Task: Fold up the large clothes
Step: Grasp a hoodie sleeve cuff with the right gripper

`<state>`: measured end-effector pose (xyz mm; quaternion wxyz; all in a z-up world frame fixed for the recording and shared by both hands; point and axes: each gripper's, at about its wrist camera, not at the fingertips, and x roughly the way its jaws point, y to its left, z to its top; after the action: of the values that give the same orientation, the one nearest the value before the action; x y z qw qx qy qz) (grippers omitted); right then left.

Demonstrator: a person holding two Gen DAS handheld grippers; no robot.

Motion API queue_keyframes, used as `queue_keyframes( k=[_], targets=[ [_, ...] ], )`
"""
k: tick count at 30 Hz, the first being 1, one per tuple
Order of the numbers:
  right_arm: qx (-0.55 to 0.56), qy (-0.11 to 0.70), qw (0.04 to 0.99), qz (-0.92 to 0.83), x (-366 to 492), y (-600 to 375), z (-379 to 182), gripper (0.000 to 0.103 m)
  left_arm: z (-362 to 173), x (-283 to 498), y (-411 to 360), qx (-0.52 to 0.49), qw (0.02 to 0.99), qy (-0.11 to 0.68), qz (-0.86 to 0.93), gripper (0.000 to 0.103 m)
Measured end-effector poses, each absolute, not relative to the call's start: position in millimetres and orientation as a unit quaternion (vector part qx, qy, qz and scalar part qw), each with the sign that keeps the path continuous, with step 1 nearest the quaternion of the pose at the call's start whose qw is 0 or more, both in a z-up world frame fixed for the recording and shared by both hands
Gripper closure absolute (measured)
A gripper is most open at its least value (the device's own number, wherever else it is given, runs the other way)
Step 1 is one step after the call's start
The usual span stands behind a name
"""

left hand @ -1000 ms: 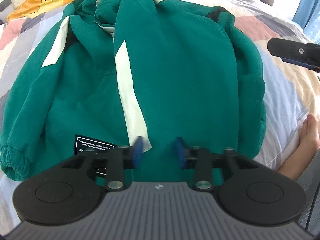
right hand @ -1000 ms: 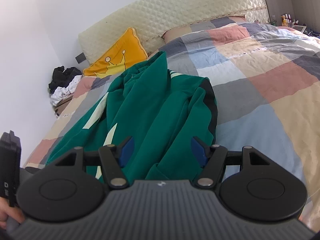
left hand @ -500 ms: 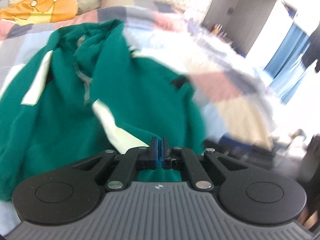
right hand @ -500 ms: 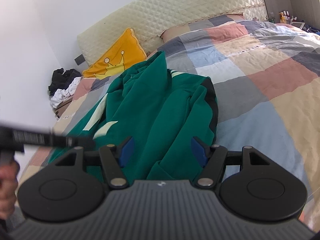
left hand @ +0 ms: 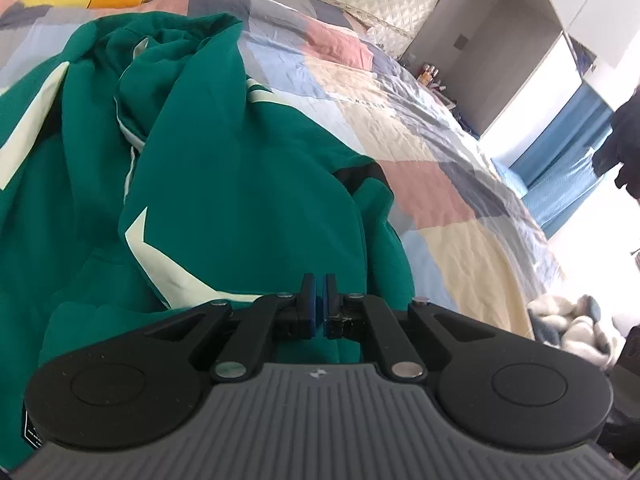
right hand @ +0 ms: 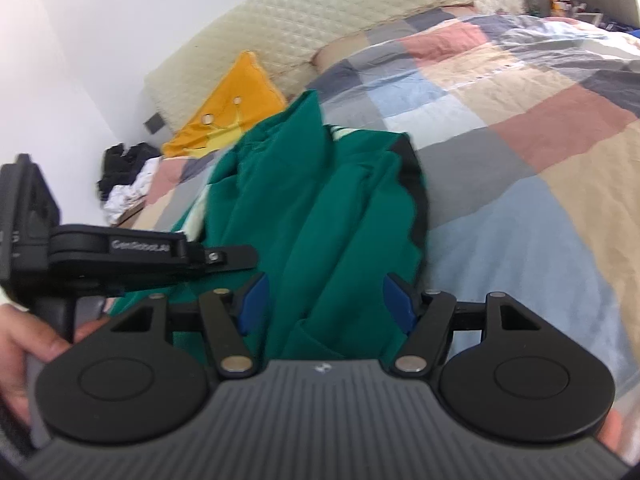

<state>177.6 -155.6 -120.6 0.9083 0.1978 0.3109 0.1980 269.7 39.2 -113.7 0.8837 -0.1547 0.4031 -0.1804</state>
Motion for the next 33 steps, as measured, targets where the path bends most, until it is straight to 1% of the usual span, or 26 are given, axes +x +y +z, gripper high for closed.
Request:
queue_keyframes(
  k=[4,8,11,12,13,15,18,22,26,29,30,31,32,33],
  targets=[
    [0.193,0.301,0.901,0.245,176.3,-145.3,-118.0,0.036,-105.6,262.2,50.7,-0.153,0.891,0.389,-0.180,0.097],
    [0.186,0.291,0.897,0.278,173.3,-136.3,-114.3,0.036,-94.5,246.8,63.1,-0.157,0.900,0.371,-0.167,0.080],
    [0.176,0.283,0.896,0.293,171.5,-127.8,-112.1,0.036,-86.9,233.5,72.4,-0.150,0.911,0.354,-0.151,0.074],
    [0.167,0.282,0.897,0.296,171.6,-123.5,-111.3,0.035,-85.4,229.4,75.0,-0.148,0.913,0.351,-0.147,0.073],
    [0.156,0.281,0.898,0.299,171.6,-118.6,-110.8,0.028,-83.9,225.6,77.0,-0.145,0.915,0.349,-0.143,0.071],
    [0.136,0.275,0.905,0.296,171.9,-108.4,-110.2,0.018,-80.9,216.4,80.4,-0.134,0.922,0.340,-0.128,0.070],
    [0.122,0.273,0.907,0.296,177.5,-96.5,-111.1,0.018,-76.5,204.6,86.7,-0.121,0.933,0.323,-0.104,0.066],
    [0.088,0.277,0.910,0.294,189.9,-73.8,-113.7,0.018,-72.1,196.4,95.7,-0.102,0.946,0.300,-0.063,0.057],
    [0.059,0.299,0.903,0.304,201.2,-49.8,-124.7,0.018,-72.2,195.9,103.6,-0.096,0.950,0.295,-0.041,0.055],
    [0.058,0.315,0.896,0.307,208.0,-36.7,-134.4,0.020,-74.7,195.1,105.9,-0.085,0.952,0.292,-0.027,0.055],
    [0.058,0.316,0.896,0.307,208.6,-33.4,-136.4,0.025,-75.5,194.0,106.8,-0.085,0.953,0.291,-0.027,0.055],
    [0.055,0.317,0.896,0.304,208.7,-29.9,-137.9,0.033,-76.4,193.4,108.0,-0.087,0.952,0.291,-0.029,0.055],
    [0.050,0.319,0.898,0.300,208.2,-27.0,-139.8,0.036,-77.3,193.0,110.2,-0.093,0.951,0.292,-0.030,0.055],
    [0.044,0.321,0.899,0.295,208.4,-24.0,-141.0,0.046,-78.1,193.0,112.4,-0.098,0.951,0.292,-0.031,0.055]
  ],
)
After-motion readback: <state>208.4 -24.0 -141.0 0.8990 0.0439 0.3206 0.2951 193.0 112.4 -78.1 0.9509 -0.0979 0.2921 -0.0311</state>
